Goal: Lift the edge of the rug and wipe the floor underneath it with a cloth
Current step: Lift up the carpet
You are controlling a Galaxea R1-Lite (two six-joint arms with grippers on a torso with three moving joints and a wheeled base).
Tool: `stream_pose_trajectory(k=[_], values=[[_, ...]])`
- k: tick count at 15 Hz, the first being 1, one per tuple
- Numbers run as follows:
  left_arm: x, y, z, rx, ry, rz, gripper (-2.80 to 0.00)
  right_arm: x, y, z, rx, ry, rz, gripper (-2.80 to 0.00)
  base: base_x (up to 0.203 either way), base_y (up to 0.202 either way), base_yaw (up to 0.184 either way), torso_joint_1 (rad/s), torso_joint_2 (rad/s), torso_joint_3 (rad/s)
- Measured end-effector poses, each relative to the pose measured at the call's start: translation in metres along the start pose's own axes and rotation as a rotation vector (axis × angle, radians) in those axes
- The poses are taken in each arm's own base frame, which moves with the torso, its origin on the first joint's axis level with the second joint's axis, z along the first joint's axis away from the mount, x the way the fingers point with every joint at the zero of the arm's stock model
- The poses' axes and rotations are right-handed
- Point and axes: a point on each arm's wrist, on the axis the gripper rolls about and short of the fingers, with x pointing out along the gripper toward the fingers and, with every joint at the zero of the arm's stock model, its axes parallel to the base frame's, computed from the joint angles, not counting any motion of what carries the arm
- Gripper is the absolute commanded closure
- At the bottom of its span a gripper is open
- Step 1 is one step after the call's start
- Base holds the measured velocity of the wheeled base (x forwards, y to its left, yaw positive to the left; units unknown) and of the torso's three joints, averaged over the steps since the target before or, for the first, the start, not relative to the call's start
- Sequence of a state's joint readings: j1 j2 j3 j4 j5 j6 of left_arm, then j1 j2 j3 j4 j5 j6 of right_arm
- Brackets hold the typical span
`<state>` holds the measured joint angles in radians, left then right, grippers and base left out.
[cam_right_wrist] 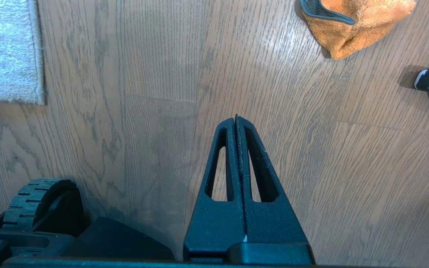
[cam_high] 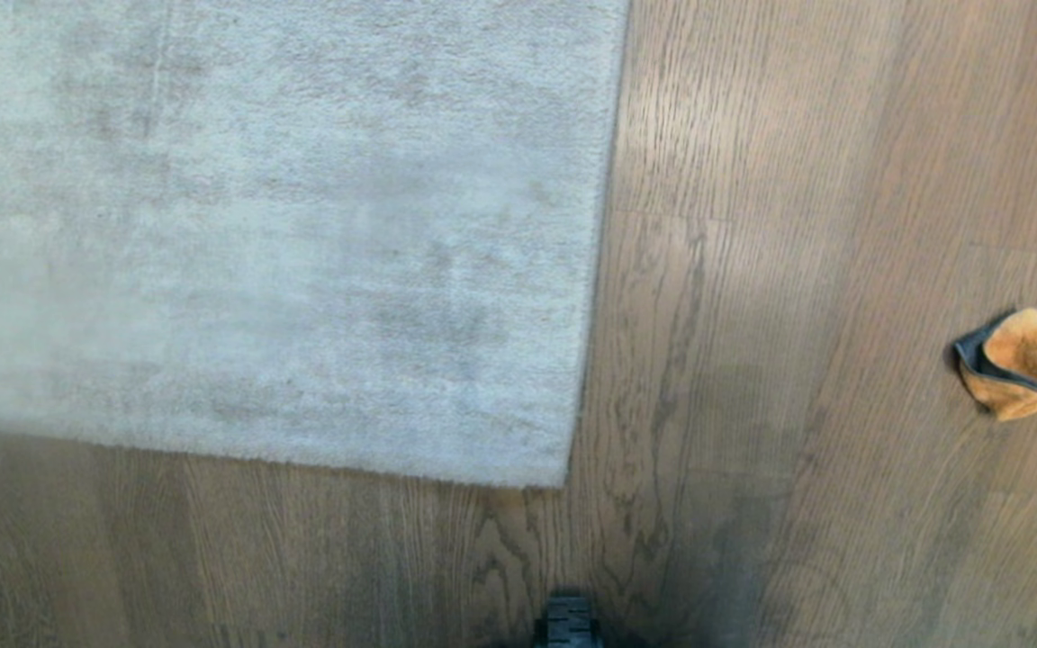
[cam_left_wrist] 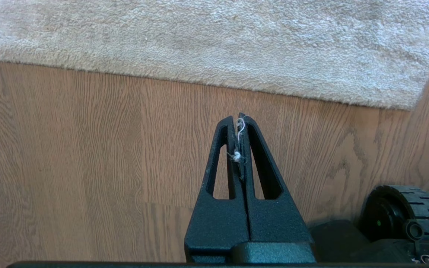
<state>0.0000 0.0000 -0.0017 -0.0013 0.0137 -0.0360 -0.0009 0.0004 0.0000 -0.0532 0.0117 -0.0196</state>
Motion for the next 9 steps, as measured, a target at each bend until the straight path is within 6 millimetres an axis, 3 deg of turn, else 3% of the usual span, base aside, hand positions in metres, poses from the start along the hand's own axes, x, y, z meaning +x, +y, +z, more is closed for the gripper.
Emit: stream_pose_trajectory(k=[9], values=[[0.0,0.0,0.0,0.001,0.0,-0.001,0.0,0.0,0.0,0.0,0.0,0.0,-0.001,0.0,0.0,0.0,0.0,0.0,0.0,0.0]])
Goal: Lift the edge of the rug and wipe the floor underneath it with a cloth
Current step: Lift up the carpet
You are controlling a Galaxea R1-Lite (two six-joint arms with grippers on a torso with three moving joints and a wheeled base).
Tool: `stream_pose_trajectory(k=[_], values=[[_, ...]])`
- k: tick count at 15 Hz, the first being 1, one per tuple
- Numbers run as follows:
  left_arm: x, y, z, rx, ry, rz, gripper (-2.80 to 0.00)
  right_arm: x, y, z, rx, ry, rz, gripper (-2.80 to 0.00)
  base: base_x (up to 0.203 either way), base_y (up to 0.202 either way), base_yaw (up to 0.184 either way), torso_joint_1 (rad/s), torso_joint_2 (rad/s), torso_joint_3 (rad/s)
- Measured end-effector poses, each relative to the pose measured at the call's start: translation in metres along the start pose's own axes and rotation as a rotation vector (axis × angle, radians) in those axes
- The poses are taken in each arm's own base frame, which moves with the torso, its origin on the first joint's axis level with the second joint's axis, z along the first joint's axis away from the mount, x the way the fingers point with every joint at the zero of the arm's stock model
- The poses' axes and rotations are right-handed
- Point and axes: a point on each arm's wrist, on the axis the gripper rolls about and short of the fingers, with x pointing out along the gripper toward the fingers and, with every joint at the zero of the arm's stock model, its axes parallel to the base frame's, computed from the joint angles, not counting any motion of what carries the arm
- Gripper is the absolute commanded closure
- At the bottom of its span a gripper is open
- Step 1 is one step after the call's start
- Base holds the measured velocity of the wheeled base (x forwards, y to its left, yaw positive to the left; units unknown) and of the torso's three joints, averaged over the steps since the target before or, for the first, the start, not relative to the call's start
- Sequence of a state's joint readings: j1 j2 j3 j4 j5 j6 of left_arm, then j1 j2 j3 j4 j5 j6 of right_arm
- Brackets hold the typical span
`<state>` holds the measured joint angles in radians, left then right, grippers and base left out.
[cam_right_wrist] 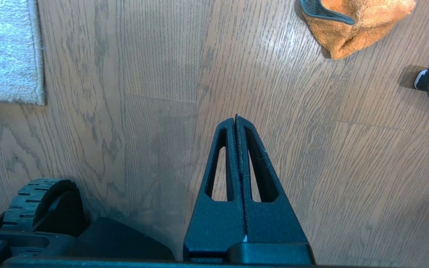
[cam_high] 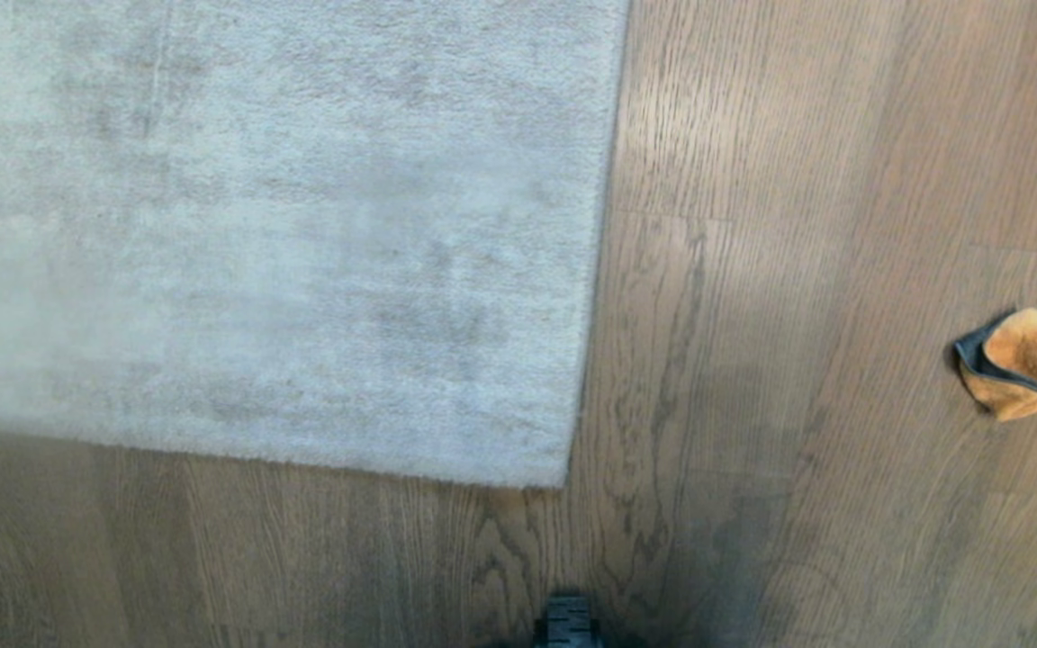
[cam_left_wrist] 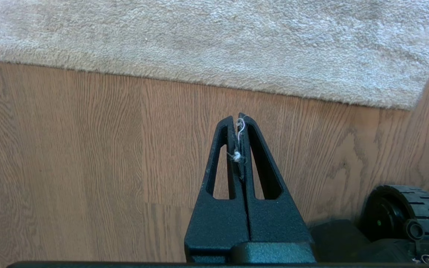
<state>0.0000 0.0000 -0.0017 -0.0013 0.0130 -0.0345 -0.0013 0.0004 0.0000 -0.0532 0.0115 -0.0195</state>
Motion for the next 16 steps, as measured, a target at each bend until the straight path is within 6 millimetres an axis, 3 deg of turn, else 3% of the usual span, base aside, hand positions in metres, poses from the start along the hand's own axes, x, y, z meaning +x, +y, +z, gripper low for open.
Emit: stream_pose_trajectory(k=[11,16], values=[[0.0,0.0,0.0,-0.002,0.0,0.002,0.0,0.0,0.0,0.0,0.0,0.0,0.001,0.0,0.0,0.0,0.0,0.0,0.0,0.0],[0.0,0.0001,-0.0001,-0.002,0.001,0.002,0.0,0.0,0.0,0.0001,0.0,-0.001,0.002,0.0,-0.001,-0.154,0.0,0.002,0.0,0.001]])
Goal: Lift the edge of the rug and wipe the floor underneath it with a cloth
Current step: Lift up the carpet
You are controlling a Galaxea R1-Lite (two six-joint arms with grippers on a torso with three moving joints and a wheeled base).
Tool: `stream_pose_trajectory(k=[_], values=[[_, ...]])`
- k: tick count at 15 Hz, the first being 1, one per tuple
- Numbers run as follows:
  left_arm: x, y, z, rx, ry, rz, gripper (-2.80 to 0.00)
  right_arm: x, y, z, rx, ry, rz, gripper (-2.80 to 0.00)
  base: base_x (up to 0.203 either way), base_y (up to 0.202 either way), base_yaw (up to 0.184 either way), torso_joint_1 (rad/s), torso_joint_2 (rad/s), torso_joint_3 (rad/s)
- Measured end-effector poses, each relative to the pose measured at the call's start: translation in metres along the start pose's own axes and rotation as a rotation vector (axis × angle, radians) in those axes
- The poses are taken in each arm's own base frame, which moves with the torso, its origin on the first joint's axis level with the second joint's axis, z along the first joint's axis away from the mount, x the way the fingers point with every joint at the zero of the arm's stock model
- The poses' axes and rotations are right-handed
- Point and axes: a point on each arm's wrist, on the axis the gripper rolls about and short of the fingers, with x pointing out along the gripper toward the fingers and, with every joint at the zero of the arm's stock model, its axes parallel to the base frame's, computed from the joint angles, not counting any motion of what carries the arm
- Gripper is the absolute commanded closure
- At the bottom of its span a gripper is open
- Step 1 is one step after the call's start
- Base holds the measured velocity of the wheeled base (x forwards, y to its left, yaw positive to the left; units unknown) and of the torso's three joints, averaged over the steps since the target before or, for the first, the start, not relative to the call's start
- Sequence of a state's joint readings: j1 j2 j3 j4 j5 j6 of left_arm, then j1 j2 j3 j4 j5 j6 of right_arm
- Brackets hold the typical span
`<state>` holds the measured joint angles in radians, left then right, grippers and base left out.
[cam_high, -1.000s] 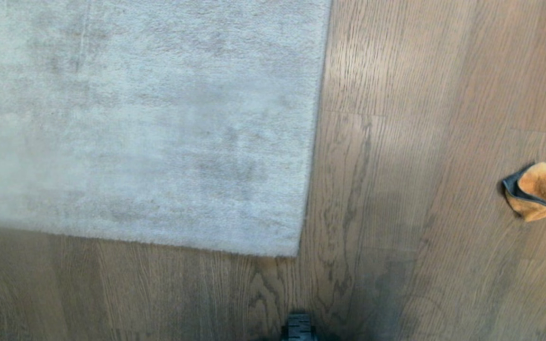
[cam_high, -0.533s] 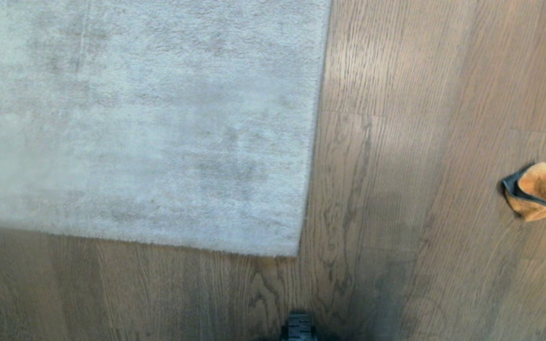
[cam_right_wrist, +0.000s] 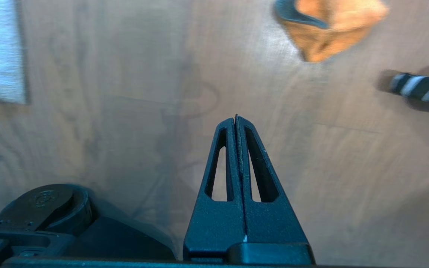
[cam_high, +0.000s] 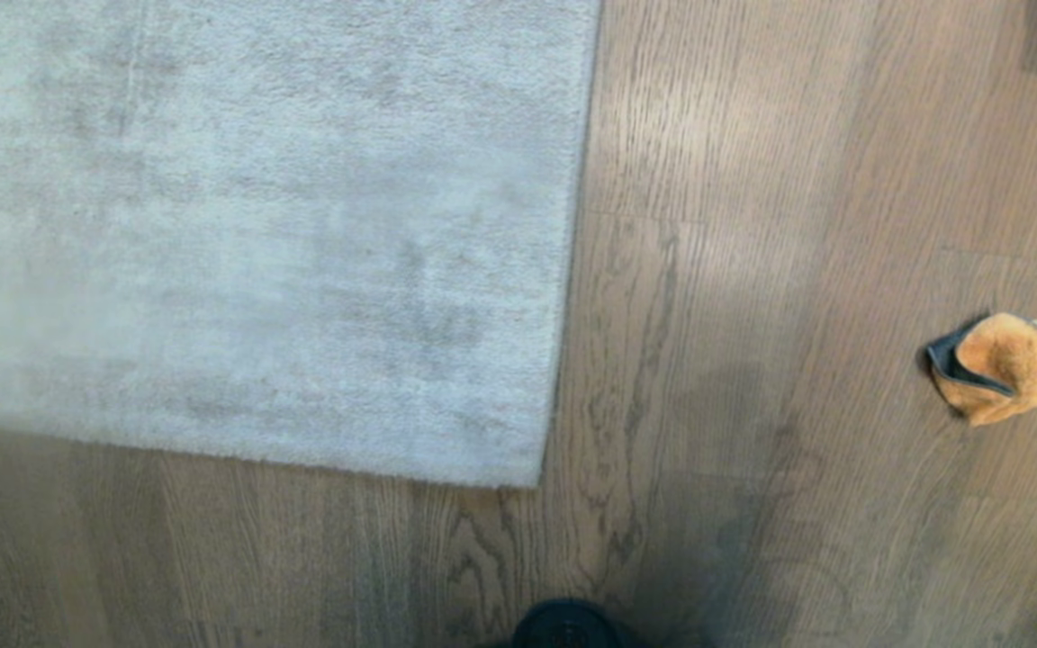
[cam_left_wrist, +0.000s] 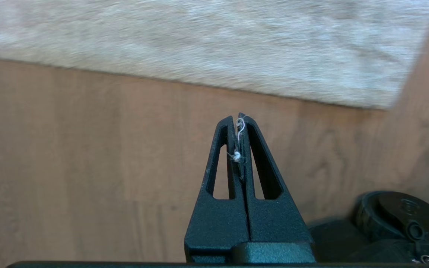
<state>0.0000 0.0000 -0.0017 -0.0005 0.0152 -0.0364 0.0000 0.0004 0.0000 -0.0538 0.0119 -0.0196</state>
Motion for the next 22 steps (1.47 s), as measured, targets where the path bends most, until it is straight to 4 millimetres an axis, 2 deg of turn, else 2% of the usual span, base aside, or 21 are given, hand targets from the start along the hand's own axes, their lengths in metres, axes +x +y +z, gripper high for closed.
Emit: stream_pose_trajectory(k=[10,22], values=[[0.0,-0.0001,0.0001,0.001,-0.001,-0.001,0.0,0.0,0.0,-0.0001,0.0,0.001,0.0,0.0,0.0,-0.179,0.002,0.003,0.0,0.002],[0.0,0.0,0.0001,0.001,-0.001,-0.001,0.0,0.0,0.0,0.0,0.0,0.0,-0.001,0.0,0.0,0.0,0.0,0.0,0.0,0.0]])
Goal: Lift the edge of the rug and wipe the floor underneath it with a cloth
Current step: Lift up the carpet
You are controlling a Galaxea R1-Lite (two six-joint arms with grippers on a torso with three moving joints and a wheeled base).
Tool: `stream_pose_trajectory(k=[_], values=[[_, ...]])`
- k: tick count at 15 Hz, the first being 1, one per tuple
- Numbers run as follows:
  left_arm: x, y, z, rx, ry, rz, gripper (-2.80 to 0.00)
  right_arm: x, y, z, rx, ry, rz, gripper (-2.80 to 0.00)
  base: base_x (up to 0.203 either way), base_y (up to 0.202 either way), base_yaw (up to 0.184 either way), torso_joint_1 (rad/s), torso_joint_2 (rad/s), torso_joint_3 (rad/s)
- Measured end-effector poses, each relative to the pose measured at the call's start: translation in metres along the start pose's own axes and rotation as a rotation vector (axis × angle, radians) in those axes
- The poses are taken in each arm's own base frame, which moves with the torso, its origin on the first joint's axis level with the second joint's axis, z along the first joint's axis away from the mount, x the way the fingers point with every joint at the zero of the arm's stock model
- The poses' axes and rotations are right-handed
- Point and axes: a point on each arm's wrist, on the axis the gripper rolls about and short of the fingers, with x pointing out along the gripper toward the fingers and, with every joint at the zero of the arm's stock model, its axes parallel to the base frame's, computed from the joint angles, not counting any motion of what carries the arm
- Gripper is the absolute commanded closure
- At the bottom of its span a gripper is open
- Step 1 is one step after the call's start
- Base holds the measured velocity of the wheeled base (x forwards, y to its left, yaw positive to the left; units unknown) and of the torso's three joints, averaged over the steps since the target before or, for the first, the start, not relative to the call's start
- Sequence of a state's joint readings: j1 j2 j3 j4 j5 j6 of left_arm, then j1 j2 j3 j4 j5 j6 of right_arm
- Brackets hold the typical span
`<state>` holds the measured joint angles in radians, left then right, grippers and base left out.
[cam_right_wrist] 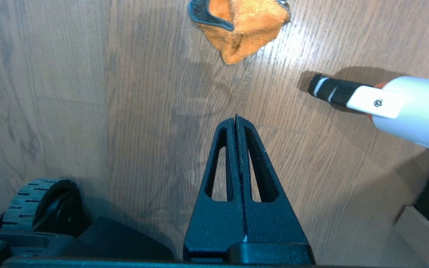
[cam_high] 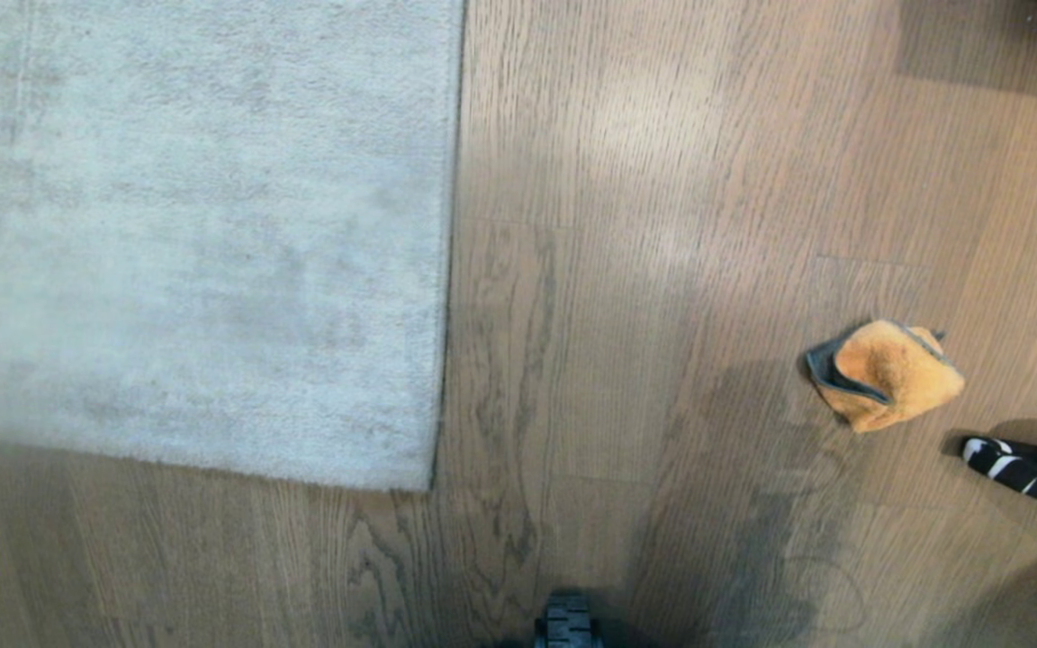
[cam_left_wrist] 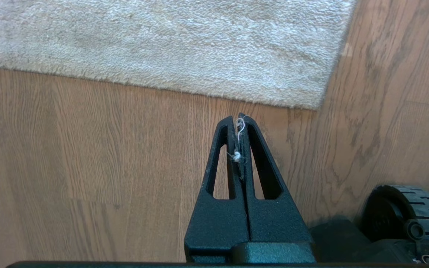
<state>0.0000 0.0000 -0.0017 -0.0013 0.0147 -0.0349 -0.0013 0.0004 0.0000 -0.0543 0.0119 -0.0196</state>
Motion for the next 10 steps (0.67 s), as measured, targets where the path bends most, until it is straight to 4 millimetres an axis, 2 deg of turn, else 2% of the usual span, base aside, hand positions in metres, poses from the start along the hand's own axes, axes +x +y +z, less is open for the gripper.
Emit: stream_pose_trajectory(k=[10], values=[[0.0,0.0,0.0,0.0,0.0,0.0,0.0,0.0,0.0,0.0,0.0,0.0,0.001,0.0,0.0,0.0,0.0,0.0,0.0,0.0]])
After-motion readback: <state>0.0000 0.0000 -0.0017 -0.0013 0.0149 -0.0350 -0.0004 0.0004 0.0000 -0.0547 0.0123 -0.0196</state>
